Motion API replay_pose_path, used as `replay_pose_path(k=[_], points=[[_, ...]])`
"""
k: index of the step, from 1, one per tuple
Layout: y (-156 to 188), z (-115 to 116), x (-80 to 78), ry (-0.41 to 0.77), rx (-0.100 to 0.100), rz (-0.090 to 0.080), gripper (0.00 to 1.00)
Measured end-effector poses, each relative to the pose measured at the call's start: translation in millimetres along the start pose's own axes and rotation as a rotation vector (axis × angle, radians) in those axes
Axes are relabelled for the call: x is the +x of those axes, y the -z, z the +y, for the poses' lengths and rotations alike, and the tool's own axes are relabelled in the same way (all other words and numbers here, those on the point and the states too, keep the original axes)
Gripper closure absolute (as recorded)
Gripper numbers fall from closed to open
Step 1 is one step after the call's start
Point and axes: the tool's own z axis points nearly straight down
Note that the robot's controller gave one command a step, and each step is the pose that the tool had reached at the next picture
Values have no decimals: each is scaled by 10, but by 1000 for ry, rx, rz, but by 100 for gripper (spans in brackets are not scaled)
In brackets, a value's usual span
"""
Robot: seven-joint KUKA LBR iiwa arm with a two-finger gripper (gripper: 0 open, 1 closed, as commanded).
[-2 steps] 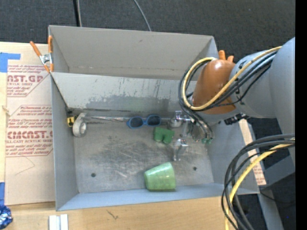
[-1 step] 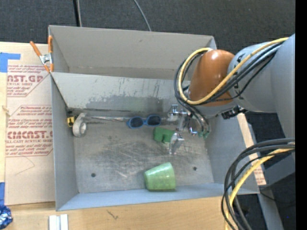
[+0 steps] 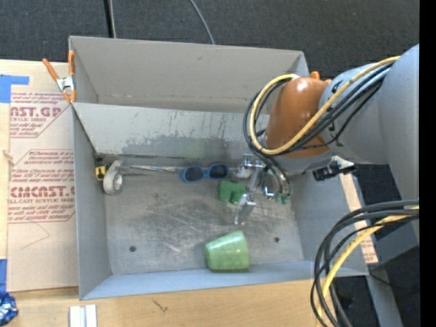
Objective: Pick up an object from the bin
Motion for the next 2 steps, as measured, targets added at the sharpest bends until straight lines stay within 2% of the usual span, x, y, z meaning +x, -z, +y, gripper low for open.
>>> replay_pose_path(k=[1,2], points=[[-254,-13,73,-174,-2,-10,0],[-237,-4,57,-173,0,-6,0]])
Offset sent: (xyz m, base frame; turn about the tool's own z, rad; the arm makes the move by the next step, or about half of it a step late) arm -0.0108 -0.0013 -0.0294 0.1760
